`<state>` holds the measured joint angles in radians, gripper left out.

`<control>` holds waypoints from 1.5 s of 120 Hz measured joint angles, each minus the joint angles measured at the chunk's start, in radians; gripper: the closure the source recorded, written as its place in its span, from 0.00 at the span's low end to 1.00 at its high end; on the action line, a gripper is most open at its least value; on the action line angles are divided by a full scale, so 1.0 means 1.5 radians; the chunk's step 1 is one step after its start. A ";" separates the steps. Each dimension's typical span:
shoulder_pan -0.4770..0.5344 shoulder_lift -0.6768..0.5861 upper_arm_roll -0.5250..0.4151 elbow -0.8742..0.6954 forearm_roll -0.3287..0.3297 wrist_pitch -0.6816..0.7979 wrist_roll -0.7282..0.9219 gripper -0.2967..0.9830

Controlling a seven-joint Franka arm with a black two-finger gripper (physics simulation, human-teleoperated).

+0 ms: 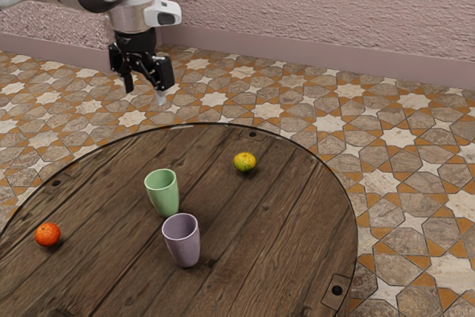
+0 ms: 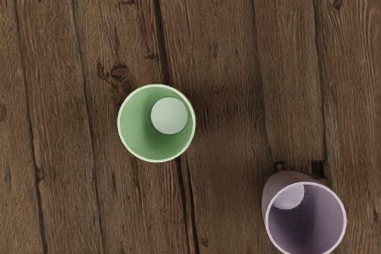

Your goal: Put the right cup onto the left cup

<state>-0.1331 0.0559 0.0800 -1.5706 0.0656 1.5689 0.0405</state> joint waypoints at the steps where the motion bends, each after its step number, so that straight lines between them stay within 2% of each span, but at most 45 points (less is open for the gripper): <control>1: -0.001 0.000 0.000 0.000 0.000 0.001 0.000 0.23; 27: -0.030 -0.033 -0.009 -0.086 -0.008 0.047 0.000 0.23; 42: -0.005 -0.061 -0.052 -0.167 -0.026 0.095 -0.012 0.24; 48: 0.041 -0.072 -0.104 -0.206 -0.040 0.119 -0.019 0.24; 56: 0.140 -0.084 -0.213 -0.246 -0.066 0.148 -0.027 0.25; 73: 0.419 -0.127 -0.500 -0.308 -0.147 0.196 -0.042 0.27; 80: 0.501 -0.152 -0.584 -0.334 -0.187 0.211 -0.047 0.28; 91: 0.593 -0.197 -0.679 -0.373 -0.251 0.228 -0.054 0.30; 105: 0.668 -0.243 -0.750 -0.406 -0.318 0.237 -0.062 0.32; 125: 0.687 -0.279 -0.775 -0.448 -0.374 0.242 -0.071 0.34; 147: 0.726 -0.283 -0.811 -0.453 -0.392 0.246 -0.081 0.36; 180: 0.902 -0.281 -0.973 -0.434 -0.397 0.276 -0.091 0.39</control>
<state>1.2198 -0.3650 -1.3798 -2.2219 -0.5292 1.9828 -0.0957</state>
